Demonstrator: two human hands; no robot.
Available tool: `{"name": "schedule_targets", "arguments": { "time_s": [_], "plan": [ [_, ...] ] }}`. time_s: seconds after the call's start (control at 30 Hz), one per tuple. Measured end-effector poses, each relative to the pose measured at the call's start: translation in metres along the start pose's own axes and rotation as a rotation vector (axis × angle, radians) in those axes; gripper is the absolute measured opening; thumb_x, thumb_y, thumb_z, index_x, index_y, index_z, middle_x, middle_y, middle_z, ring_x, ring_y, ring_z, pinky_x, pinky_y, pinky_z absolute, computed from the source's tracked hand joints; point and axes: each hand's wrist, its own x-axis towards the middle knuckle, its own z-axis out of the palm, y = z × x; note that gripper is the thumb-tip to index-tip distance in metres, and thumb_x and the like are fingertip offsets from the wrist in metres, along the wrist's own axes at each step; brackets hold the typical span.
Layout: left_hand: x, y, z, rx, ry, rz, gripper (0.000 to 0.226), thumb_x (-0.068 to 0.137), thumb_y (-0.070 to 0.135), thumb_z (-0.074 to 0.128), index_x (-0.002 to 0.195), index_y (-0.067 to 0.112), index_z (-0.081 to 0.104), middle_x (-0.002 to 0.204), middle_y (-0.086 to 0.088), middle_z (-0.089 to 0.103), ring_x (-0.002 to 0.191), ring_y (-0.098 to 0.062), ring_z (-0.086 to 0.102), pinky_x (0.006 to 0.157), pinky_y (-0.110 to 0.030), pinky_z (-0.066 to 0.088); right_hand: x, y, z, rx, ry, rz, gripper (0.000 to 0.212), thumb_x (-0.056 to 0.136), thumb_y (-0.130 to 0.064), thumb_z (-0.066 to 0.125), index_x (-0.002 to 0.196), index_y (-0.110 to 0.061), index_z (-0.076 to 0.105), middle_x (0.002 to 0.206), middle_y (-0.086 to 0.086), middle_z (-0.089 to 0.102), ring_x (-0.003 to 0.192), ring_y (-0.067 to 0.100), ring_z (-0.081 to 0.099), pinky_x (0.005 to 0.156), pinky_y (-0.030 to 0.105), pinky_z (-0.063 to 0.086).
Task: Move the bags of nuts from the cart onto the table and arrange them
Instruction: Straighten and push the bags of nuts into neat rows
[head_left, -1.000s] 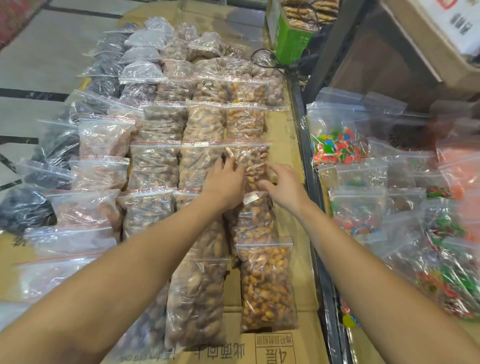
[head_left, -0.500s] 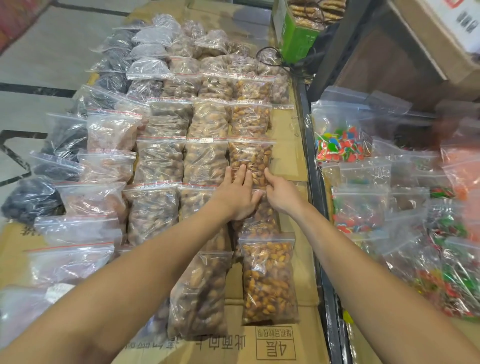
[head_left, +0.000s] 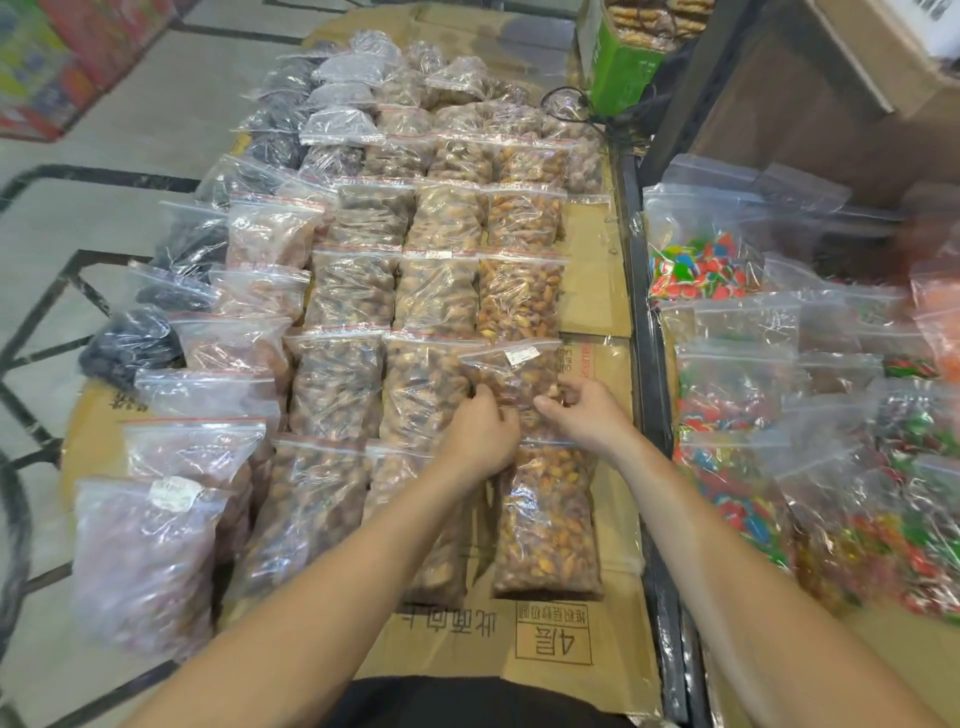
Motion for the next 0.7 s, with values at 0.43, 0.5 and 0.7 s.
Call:
{"name": "schedule_targets", "arguments": {
  "time_s": [0.43,0.5,0.7],
  "plan": [
    [-0.009,0.014,0.006,-0.269,0.194,-0.072,0.041,0.076,0.009,0.062,0.110,0.023,0.044,0.111,-0.004,0.059,0.099,-0.027,0.062,0.084,-0.048,0.057,-0.001,0.023,-0.001,0.326,0.014,0.089,0.038,0.088,-0.003,0.078,0.121,-0.013,0.061,0.096,0.001,0.071,0.084,0.011,0.069,0.063,0.024,0.054],
    [-0.007,0.010,0.004,-0.317,0.216,-0.041,0.041,0.075,0.004,0.060,0.104,0.030,0.045,0.109,0.000,0.058,0.097,-0.027,0.064,0.078,-0.051,0.059,0.001,0.024,-0.002,0.299,0.020,0.093,0.033,0.090,-0.004,0.076,0.117,-0.013,0.060,0.098,0.002,0.070,0.085,0.013,0.069,0.070,0.028,0.056],
    [-0.005,0.009,-0.001,-0.294,0.209,0.015,0.029,0.083,-0.005,0.060,0.096,0.019,0.051,0.093,0.002,0.056,0.075,-0.010,0.059,0.057,-0.022,0.051,-0.002,0.026,0.010,0.379,-0.012,0.094,0.026,0.090,0.002,0.073,0.111,-0.011,0.063,0.109,0.012,0.074,0.097,0.024,0.073,0.087,0.044,0.062]
  ]
}}
